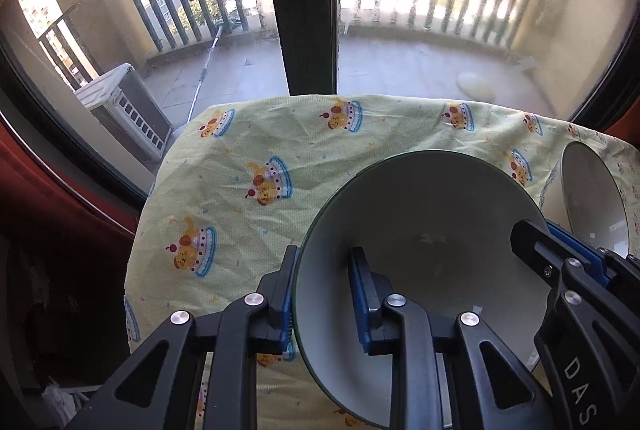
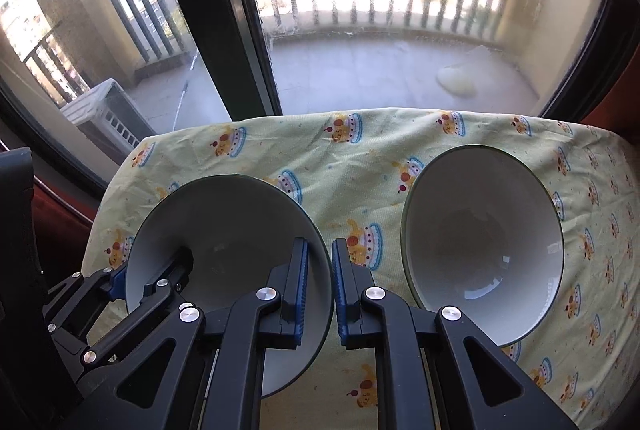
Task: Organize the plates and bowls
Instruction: 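Lift the white bowl with both grippers and carry it toward the placed bowl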
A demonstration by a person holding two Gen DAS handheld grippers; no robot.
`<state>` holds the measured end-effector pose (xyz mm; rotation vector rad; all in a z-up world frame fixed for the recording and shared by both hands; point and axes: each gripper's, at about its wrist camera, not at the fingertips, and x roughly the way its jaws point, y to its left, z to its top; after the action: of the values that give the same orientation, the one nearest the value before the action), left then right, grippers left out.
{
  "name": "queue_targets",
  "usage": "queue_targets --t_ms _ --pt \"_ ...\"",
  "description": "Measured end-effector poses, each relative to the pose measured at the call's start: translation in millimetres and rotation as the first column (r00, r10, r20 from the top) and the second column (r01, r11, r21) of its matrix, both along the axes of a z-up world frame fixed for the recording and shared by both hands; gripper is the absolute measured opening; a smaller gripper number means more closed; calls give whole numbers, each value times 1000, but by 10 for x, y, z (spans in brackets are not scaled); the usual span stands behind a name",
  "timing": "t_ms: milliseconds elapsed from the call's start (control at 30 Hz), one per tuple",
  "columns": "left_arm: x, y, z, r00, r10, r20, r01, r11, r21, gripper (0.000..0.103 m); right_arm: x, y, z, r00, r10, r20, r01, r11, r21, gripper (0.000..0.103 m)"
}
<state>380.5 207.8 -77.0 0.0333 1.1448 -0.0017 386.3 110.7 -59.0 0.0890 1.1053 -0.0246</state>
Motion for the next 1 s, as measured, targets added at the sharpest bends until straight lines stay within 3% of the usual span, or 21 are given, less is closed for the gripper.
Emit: queue_targets --t_ms 200,667,1000 --pt "-195 -128 105 1000 -17 -9 17 1000 -3 23 -233 -122 85 1000 -25 -9 25 1000 7 15" --pt "-721 -466 559 998 -30 53 31 999 -11 23 -823 -453 561 998 -33 48 32 999 11 15" --pt "-1074 -812 669 996 -6 87 5 1000 13 23 -1223 -819 703 996 -21 92 16 999 49 15"
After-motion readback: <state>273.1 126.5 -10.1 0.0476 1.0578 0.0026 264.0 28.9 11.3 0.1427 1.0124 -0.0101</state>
